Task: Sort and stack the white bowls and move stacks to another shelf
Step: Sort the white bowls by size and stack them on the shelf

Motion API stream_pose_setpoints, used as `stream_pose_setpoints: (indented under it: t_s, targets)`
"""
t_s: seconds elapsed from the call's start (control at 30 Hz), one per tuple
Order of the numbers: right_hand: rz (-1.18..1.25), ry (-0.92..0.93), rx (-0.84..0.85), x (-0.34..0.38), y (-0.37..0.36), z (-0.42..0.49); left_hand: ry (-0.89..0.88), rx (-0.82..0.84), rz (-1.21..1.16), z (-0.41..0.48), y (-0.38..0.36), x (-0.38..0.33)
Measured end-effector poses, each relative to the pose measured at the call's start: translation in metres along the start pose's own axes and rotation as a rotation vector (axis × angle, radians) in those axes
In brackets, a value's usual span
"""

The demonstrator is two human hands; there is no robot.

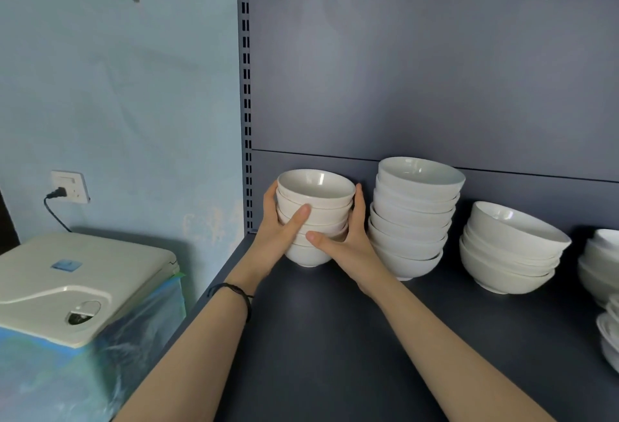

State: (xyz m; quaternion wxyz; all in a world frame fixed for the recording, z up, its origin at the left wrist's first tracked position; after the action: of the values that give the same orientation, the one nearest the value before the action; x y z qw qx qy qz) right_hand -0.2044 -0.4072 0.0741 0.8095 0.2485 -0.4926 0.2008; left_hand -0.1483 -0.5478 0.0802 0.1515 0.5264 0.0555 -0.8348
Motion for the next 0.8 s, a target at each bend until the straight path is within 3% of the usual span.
stream_pose_setpoints:
  t_s: [0.23, 0.33, 0.53, 0.7, 0.8]
  targets:
    - [0.019, -0.090, 0.004, -0.011, -0.002, -0.009, 0.108, 0.066, -0.075, -0.006, 0.003, 0.014]
    - [0.008, -0.111, 0.072, -0.018, -0.007, -0.013, 0.136, 0.050, -0.077, -0.009, 0.003, 0.012]
    - [0.052, -0.119, 0.054, -0.016, -0.009, -0.016, 0.186, 0.012, -0.079, -0.016, 0.008, 0.016]
    - [0.104, -0.138, 0.073, -0.007, -0.005, -0.021, 0.257, -0.199, -0.204, -0.025, 0.013, 0.005]
    - [0.115, -0.135, 0.060, -0.001, -0.007, -0.028, 0.241, -0.212, -0.168, -0.037, 0.010, -0.002]
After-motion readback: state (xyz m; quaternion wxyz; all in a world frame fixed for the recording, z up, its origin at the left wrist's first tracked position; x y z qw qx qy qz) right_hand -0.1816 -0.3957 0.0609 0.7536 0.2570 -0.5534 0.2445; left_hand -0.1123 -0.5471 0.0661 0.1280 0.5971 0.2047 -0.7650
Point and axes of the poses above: each hand's wrist, its own z-axis towards the middle knuckle, its own y-axis out of the back of the hand, x = y × z, the point moved 2 cm from there along z, towards the middle knuckle, and after that the axes turned 6 degrees about x, right-handed, at the moved point
